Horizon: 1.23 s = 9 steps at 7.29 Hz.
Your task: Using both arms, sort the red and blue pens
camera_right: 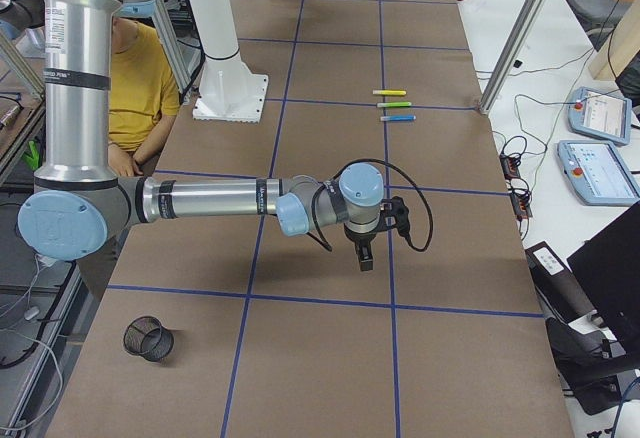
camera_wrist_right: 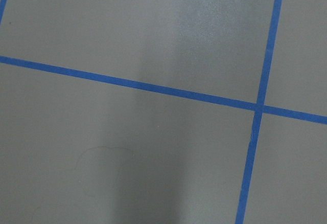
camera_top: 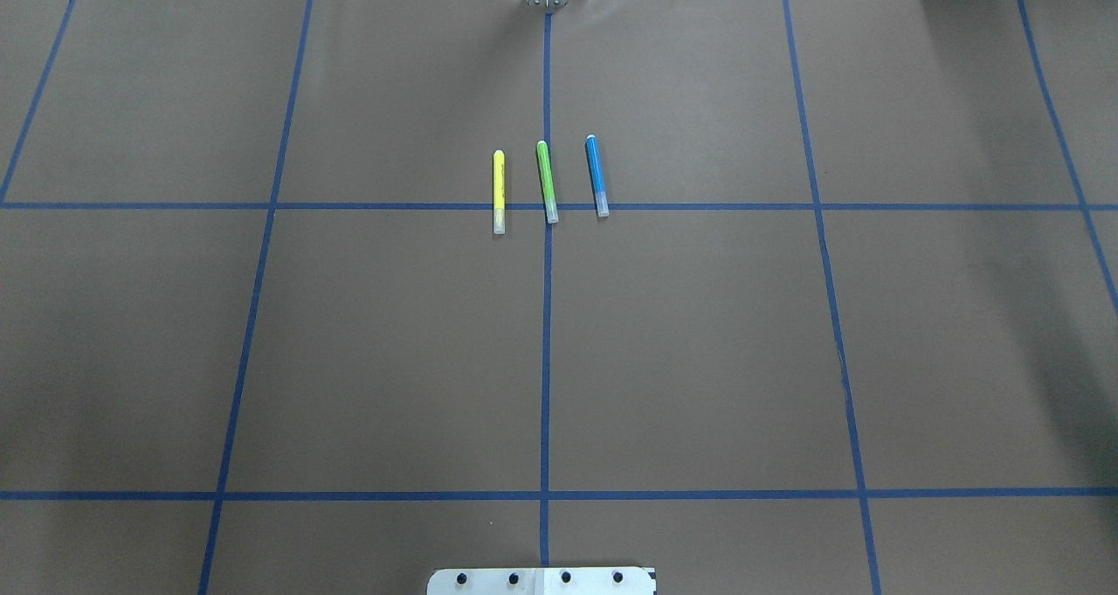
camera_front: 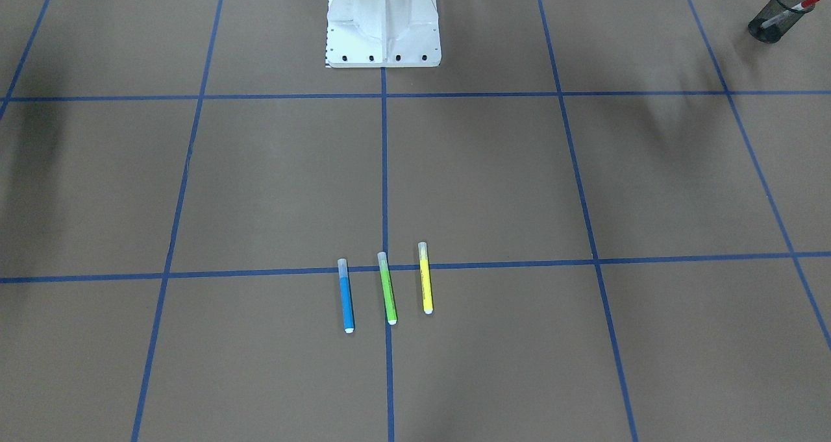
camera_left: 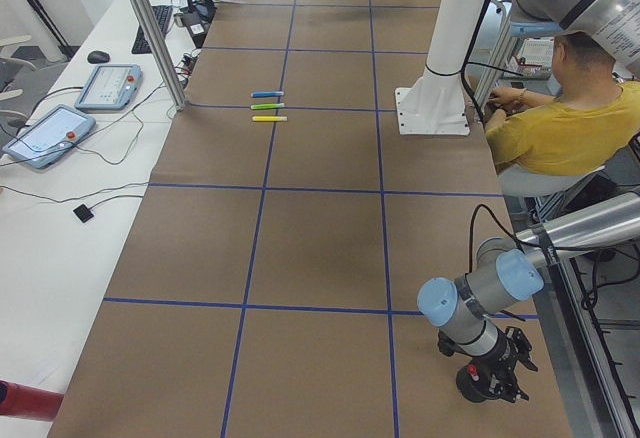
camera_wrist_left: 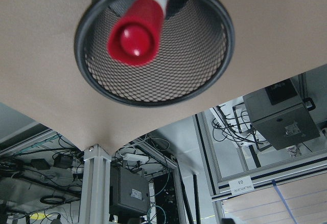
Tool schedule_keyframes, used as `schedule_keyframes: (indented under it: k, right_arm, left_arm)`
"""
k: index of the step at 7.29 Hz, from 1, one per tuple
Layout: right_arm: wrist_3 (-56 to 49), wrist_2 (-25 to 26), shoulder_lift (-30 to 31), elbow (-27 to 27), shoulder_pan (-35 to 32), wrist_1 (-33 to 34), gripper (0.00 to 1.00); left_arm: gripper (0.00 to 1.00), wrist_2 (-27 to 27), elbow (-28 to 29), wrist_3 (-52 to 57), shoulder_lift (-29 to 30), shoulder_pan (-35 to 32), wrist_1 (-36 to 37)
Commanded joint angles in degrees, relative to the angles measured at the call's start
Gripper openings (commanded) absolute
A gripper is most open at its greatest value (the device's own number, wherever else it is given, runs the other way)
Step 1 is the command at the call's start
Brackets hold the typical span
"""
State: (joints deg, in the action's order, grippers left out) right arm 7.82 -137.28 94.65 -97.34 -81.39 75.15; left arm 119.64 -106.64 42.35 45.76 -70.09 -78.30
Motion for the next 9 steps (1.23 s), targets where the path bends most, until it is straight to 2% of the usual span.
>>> schedule_keyframes:
  k: [1, 3, 4, 5, 6, 9]
  right_arm:
    - [0.0, 0.0, 0.01, 0.05, 0.0, 0.0, 1.0]
    - [0.09, -0.09, 0.01, 0.13, 0.0, 0.09, 1.0]
    - [0.09, -0.09, 0.01, 0.22, 0.0, 0.09, 1.0]
    - [0.09, -0.09, 0.01, 0.22, 0.0, 0.09, 1.0]
    - [0.18, -0.09, 0.01, 0.13, 0.0, 0.09, 1.0]
    - [0.18, 0.0, -0.08, -0.13, 0.0, 0.0, 1.0]
  left_arm:
    - [0.8, 2.35, -6.25, 0.98, 0.65, -0.31, 4.96]
    - [0.92, 2.44, -17.06, 0.9, 1.69, -1.1, 16.38]
    - [0.92, 3.48, -19.02, 0.89, 5.18, -3.54, 20.52]
    - [0.93, 4.71, -19.21, 0.72, 9.57, -6.0, 22.73]
    - [0.99, 4.81, -19.3, 0.2, 13.26, -8.81, 23.1]
    - [0.99, 7.88, -18.08, -6.8, 23.73, -11.82, 23.11]
